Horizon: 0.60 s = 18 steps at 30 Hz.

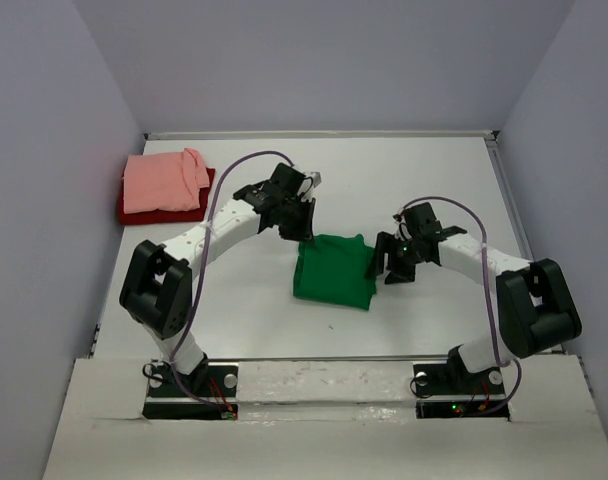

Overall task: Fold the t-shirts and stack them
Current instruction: Fold the tshirt

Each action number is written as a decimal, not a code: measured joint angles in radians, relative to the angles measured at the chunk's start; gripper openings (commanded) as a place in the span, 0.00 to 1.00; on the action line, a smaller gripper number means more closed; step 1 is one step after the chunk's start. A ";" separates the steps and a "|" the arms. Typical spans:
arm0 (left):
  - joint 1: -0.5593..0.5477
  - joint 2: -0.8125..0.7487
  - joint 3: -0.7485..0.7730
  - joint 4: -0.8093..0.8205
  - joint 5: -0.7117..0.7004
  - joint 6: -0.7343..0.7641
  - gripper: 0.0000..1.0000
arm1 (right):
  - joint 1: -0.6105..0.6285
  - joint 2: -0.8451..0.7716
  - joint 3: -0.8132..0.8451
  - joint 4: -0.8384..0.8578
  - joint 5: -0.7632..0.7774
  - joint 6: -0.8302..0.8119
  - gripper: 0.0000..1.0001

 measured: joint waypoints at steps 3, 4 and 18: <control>0.003 -0.012 0.000 -0.008 0.000 0.001 0.00 | -0.024 0.037 -0.035 0.057 -0.049 -0.003 0.68; 0.003 -0.018 0.000 -0.009 0.001 0.000 0.00 | -0.027 0.049 -0.047 0.080 -0.066 -0.003 0.68; 0.003 -0.053 -0.009 -0.019 0.008 0.001 0.00 | -0.039 0.169 -0.108 0.368 -0.349 0.081 0.67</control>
